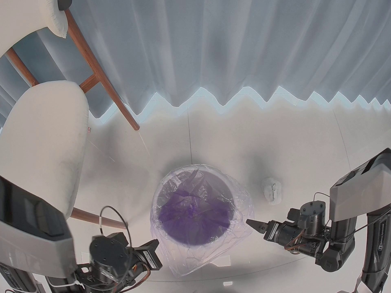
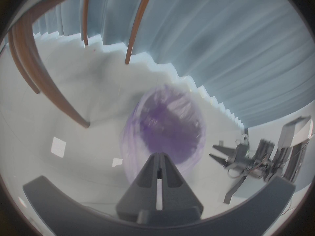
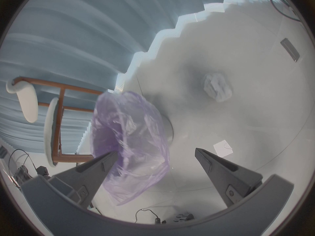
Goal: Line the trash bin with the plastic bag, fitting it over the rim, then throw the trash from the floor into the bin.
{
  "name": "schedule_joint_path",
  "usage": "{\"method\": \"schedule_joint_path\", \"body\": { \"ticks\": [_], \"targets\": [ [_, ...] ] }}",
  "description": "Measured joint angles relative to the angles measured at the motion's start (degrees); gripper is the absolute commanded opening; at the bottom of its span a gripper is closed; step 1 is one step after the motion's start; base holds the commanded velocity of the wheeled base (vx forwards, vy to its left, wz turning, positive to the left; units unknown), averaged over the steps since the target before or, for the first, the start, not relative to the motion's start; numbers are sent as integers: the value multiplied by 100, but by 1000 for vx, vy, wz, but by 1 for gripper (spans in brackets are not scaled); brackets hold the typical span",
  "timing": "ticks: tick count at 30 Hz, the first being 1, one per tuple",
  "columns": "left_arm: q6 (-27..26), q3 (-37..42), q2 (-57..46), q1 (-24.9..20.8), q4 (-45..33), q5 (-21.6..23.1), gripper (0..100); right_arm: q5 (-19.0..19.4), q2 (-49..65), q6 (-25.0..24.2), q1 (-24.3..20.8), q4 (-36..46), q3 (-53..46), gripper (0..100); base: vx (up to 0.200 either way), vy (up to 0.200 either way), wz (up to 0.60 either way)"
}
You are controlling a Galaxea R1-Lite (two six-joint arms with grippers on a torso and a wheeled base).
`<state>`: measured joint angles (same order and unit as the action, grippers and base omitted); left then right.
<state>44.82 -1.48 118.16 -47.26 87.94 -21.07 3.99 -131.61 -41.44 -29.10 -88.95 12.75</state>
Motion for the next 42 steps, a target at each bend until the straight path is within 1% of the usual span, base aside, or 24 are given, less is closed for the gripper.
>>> {"method": "schedule_joint_path", "body": {
  "ticks": [7,13,17,22,23,26,29,31,34,38,40,42],
  "targets": [
    [-35,44,-1525,22,-140,-356,0,6,1111,-66,265,0,-482,100,0,0,0],
    [-88,51,-2509,369,-457,-527,0,0,2175,-107,733,2,-948,100,0,0,0],
    [-133,49,-2881,579,-536,-567,0,-11,2827,-123,1226,2,-1118,100,0,0,0],
    [-123,46,-3184,835,-600,-545,0,-20,3399,-128,1979,2,-1168,100,0,0,0],
    [-119,46,-3250,885,-638,-529,100,-20,3504,-121,2111,5,-1172,100,0,0,0],
    [-108,49,-3443,992,-901,-505,100,-20,3788,-96,2350,5,-1174,100,0,0,0],
    [-152,49,-3674,1061,-980,-425,100,-13,4051,-52,2433,162,-1176,100,0,0,0],
    [-279,7,-3838,1124,-1062,-211,100,-11,4201,-30,2459,282,-1176,100,0,0,0],
    [-605,-262,-4077,1329,-1319,229,100,-2,4418,-22,2467,512,-1176,100,0,0,0],
    [-946,-908,-4291,1596,-2009,653,100,20,4671,-50,2450,980,-1128,100,0,0,0],
    [-1058,-1265,-4374,1676,-2537,831,100,33,4785,-99,2409,1268,-1052,100,0,0,0],
    [-1165,-1635,-4465,1714,-3262,1018,100,41,4907,-161,2341,1631,-931,100,0,0,0]
  ]
}}
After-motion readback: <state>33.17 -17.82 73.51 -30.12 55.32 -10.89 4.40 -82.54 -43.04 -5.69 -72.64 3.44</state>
